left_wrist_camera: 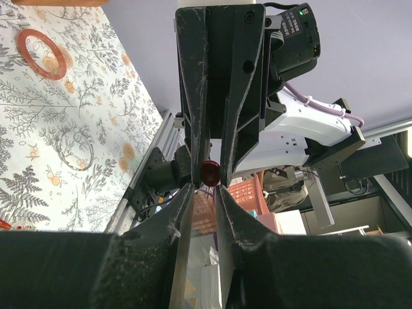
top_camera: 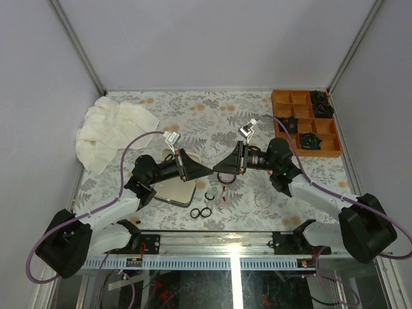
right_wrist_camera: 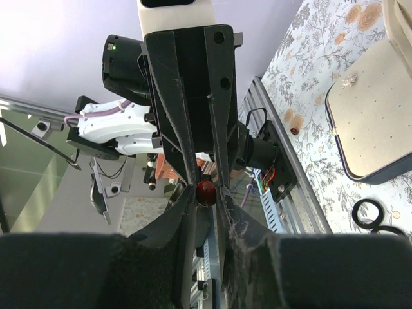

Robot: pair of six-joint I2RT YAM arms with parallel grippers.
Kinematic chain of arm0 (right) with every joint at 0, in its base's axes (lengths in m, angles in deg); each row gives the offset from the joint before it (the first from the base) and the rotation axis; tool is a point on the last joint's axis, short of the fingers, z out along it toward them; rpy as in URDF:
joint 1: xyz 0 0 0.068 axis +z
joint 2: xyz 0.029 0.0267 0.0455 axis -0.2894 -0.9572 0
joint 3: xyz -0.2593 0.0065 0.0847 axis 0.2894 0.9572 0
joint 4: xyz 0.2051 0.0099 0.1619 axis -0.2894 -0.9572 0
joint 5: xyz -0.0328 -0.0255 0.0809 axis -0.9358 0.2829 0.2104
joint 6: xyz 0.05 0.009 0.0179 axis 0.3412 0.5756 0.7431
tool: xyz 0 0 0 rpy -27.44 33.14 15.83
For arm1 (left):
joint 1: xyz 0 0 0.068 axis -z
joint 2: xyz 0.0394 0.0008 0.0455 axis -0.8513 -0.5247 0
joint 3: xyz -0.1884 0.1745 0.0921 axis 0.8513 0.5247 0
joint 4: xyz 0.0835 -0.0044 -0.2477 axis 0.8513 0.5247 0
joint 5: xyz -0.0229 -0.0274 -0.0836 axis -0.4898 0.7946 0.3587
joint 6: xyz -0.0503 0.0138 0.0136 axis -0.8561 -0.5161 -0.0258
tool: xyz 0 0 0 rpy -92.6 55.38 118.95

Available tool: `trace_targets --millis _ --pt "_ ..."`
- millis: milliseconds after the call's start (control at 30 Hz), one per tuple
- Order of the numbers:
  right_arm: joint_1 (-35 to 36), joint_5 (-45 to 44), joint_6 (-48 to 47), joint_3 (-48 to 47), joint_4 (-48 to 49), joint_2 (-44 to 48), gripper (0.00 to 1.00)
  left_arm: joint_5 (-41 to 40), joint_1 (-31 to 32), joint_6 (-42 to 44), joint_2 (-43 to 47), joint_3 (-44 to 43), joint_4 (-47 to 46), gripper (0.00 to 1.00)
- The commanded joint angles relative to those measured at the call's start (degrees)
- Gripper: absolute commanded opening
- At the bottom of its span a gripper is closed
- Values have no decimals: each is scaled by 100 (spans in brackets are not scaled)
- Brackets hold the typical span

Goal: Organize the mixed jewelry
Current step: Place the jewelry in the jewelry box.

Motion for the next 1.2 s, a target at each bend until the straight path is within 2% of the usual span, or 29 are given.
trace_targets --millis 0,533,633,900,1033,1167 --pt "56 29 -123 -259 64 146 22 -57 -24 132 118 -125 -55 20" --pt "56 -105 -444 -278 -473 177 22 -134 -69 413 514 -329 634 23" --pt "60 -149 -577 -309 -677 203 22 -158 -180 569 691 -393 1051 23" --pt "56 -357 -1353 -628 -1775 234 22 137 -1274 796 1334 -527 2150 24" --pt "68 -743 -2235 -1046 -2999 178 22 397 -1949 743 1459 -702 2410 24" --pt "167 -1370 -3219 -1566 -4203 31 21 598 -2562 522 1443 -1021 2219 25"
